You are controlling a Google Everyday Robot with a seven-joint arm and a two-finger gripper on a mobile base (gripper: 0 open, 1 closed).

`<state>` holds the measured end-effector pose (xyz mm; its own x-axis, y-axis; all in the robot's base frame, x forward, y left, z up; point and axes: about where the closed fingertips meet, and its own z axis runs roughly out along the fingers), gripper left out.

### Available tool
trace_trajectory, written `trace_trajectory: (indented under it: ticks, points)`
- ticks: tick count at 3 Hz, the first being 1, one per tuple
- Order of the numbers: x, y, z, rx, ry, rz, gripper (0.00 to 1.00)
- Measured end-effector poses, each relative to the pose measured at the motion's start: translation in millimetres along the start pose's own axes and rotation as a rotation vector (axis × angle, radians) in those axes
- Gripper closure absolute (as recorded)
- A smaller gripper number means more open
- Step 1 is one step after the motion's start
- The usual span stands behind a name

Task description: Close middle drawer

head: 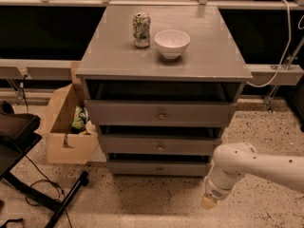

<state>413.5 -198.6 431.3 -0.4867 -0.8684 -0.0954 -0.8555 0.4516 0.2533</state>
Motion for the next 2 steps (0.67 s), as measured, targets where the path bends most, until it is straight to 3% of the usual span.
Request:
trace_trajectory:
  ticks: [1, 2]
  points:
    - [36, 5, -39, 0.082, -0.012, 0.091, 1.0]
    - [65, 1, -76, 0.24, -0.101, 0.222, 1.0]
